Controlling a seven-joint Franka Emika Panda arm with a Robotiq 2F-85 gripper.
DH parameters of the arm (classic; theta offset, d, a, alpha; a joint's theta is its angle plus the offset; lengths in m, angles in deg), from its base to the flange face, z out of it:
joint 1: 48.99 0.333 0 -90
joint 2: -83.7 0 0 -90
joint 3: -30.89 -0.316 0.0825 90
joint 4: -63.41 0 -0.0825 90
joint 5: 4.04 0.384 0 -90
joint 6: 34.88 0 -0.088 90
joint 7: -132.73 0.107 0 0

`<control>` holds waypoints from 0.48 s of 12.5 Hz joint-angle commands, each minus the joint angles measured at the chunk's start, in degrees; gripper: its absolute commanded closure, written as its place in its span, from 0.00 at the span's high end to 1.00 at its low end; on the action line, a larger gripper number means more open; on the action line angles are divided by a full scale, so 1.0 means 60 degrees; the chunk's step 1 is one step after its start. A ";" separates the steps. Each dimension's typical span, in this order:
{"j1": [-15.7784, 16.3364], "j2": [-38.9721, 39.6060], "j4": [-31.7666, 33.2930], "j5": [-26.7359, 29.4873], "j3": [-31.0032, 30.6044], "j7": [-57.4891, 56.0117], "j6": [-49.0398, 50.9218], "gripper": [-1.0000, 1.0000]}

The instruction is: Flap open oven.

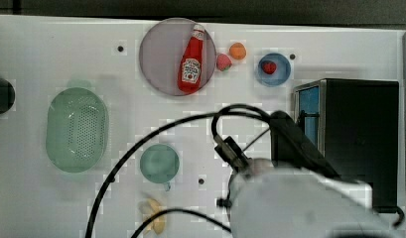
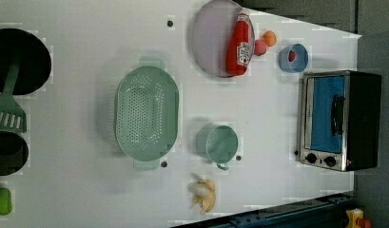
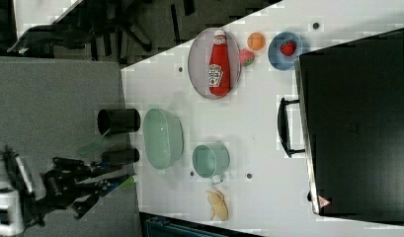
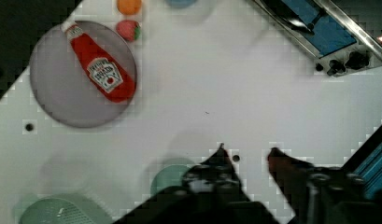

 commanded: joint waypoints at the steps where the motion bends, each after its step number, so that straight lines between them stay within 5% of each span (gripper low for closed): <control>1: 0.0107 0.0238 0.0474 0.0045 -0.0034 0.0389 0.0150 0.18; 6: 0.0087 0.0524 0.0922 -0.0091 0.0367 -0.1927 -0.0320 0.17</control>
